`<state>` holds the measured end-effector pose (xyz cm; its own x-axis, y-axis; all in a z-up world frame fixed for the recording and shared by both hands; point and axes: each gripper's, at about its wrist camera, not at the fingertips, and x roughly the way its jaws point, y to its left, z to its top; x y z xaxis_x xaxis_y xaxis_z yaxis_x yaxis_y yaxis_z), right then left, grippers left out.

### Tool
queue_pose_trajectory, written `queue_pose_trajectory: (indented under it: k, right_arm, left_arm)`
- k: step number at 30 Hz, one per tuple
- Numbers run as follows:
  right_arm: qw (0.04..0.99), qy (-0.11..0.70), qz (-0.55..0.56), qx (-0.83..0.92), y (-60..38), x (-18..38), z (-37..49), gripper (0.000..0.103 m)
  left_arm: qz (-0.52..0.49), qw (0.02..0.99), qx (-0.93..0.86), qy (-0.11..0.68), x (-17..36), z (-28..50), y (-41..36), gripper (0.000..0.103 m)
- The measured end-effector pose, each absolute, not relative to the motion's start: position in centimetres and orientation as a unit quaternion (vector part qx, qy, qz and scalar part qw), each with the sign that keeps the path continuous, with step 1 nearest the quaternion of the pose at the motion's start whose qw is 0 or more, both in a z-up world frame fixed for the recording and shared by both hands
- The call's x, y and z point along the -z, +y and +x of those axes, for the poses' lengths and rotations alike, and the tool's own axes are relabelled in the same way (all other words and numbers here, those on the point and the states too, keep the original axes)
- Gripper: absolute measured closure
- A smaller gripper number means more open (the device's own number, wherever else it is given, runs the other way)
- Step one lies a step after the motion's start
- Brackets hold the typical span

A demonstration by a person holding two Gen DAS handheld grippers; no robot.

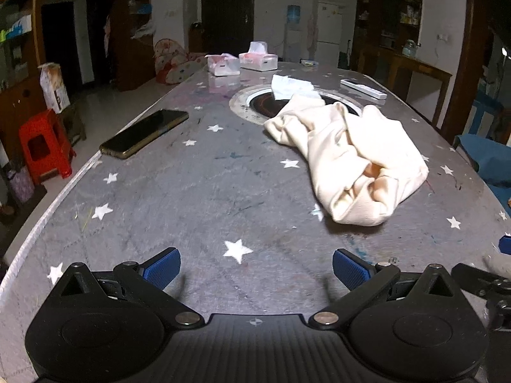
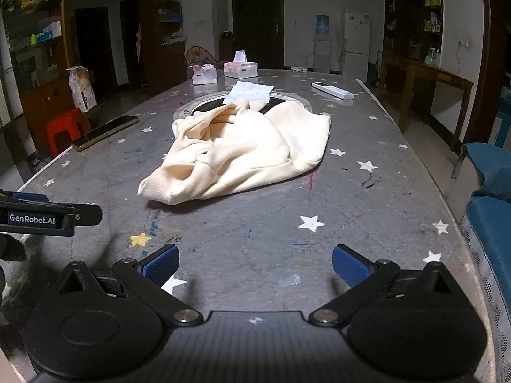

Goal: Fold clothes
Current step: 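Move both grippers toward the crumpled cream sweatshirt on the table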

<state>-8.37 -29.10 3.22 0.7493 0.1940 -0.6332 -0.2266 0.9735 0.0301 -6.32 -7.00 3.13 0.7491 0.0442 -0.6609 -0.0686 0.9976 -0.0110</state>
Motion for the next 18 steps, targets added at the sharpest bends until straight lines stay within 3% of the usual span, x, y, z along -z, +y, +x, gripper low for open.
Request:
queue_pose_trajectory:
  k: [18]
  right_arm:
    - [0.931,0.346,-0.024,-0.117,-28.6,-2.9,-8.3,0.0]
  left_arm:
    - [-0.004,0.933,-0.021,0.361,-3.0,-6.2,-8.4,0.0]
